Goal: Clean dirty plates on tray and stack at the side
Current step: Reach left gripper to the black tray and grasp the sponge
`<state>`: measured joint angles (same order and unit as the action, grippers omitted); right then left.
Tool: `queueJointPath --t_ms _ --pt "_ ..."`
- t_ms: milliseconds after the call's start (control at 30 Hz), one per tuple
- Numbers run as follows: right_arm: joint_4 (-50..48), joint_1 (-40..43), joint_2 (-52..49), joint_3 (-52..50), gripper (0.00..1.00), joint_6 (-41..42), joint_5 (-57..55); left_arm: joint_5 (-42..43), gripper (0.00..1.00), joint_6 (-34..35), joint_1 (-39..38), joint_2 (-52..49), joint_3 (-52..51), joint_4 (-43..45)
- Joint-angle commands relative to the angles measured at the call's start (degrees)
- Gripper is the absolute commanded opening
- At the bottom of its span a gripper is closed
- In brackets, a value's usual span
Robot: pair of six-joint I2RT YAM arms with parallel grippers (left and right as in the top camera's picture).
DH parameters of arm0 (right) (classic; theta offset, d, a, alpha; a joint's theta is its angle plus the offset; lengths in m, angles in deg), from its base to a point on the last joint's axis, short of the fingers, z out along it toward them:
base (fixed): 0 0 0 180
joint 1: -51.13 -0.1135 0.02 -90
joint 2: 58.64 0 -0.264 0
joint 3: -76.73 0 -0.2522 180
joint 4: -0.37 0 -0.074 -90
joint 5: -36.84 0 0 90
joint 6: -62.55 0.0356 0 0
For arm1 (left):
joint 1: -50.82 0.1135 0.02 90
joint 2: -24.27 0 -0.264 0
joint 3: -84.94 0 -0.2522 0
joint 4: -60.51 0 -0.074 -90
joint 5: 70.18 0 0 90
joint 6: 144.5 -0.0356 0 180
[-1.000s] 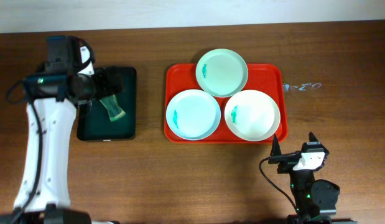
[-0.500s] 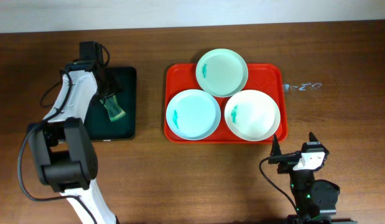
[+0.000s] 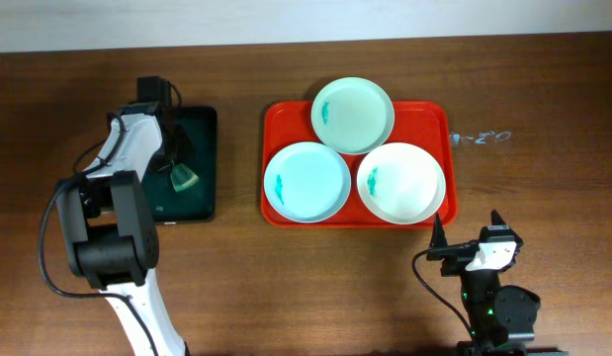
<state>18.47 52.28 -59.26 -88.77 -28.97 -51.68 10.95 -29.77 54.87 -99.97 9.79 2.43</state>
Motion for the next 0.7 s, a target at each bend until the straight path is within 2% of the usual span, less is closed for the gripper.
queueJointPath --t_ms 0,67,133,200,233,300,333,400,433,467,600,633,667 --pt "0.20 0.37 0.42 -0.42 0.98 0.46 -0.48 -1.46 0.99 0.07 0.24 -0.57 0.85 -2.01" --pt "0.20 0.37 0.42 -0.42 0.98 0.46 -0.48 -1.33 0.99 0.07 0.24 -0.57 0.85 -4.98" --pt "0.20 0.37 0.42 -0.42 0.98 0.46 -0.48 3.39 0.97 0.07 0.24 -0.57 0.85 -7.48" --pt "0.20 0.37 0.42 -0.42 0.98 0.46 -0.48 7.28 0.73 0.07 0.24 -0.57 0.85 -8.09" --pt "0.20 0.37 0.42 -0.42 0.98 0.46 -0.48 8.76 0.50 0.09 0.24 -0.57 0.85 -8.59" --pt "0.20 0.37 0.42 -0.42 0.98 0.46 -0.48 9.14 0.11 0.09 0.24 -0.57 0.85 -9.51" --pt "0.20 0.37 0.42 -0.42 0.99 0.46 -0.48 9.09 0.00 0.09 0.24 -0.57 0.85 -9.75" --pt "0.20 0.37 0.42 -0.42 0.98 0.46 -0.48 9.09 0.02 0.09 0.24 -0.57 0.85 -9.81" --pt "0.20 0.37 0.42 -0.42 0.98 0.46 -0.48 9.05 0.62 0.09 0.24 -0.57 0.85 -9.77" --pt "0.20 0.37 0.42 -0.42 0.99 0.46 -0.48 8.35 0.99 0.07 0.24 -0.57 0.85 -9.68" --pt "0.20 0.37 0.42 -0.42 0.98 0.46 -0.48 8.09 0.96 0.09 0.24 -0.57 0.85 -13.75" --pt "0.20 0.37 0.42 -0.42 0.98 0.46 -0.48 8.09 0.84 0.07 0.24 -0.57 0.85 -14.60" --pt "0.20 0.37 0.42 -0.42 0.98 0.46 -0.48 8.07 0.52 0.07 0.24 -0.57 0.85 -15.06"
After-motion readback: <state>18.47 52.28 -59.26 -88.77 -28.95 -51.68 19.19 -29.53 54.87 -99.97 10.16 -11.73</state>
